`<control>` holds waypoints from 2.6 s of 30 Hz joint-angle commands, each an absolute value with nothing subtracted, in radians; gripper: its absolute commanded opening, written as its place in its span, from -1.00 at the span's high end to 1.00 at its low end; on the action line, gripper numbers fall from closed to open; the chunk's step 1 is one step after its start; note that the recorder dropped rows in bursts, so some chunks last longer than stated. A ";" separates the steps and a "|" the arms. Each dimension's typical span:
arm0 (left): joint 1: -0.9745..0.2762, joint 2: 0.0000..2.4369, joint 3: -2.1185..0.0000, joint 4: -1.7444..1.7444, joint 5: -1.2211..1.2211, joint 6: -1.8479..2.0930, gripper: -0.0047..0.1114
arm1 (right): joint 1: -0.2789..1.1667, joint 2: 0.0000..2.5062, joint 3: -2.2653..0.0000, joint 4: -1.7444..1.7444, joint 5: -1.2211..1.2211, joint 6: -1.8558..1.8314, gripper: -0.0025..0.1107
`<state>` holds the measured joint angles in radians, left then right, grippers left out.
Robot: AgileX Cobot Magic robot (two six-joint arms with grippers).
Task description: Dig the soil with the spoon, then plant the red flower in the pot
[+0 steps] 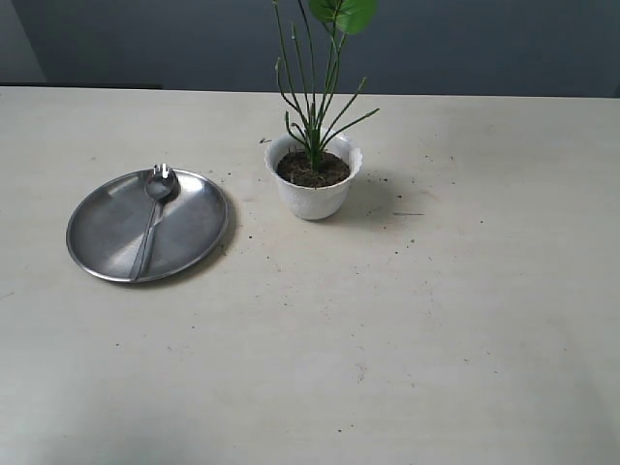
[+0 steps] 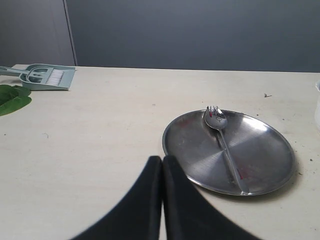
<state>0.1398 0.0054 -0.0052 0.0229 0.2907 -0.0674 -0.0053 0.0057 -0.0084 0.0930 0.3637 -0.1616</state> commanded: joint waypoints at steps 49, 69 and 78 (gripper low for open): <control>0.138 0.000 0.000 0.019 0.285 -0.068 0.91 | -0.011 0.000 0.000 0.164 0.365 -0.163 0.97; 0.138 0.000 0.000 0.019 0.285 -0.068 0.91 | -0.011 0.000 0.000 0.167 0.363 -0.163 0.97; 0.138 0.000 0.000 0.019 0.285 -0.068 0.91 | -0.011 0.000 0.000 0.165 0.363 -0.163 0.97</control>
<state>0.1398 0.0054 -0.0052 0.0229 0.2907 -0.0674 -0.0053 0.0057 -0.0084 0.1667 0.3731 -0.1614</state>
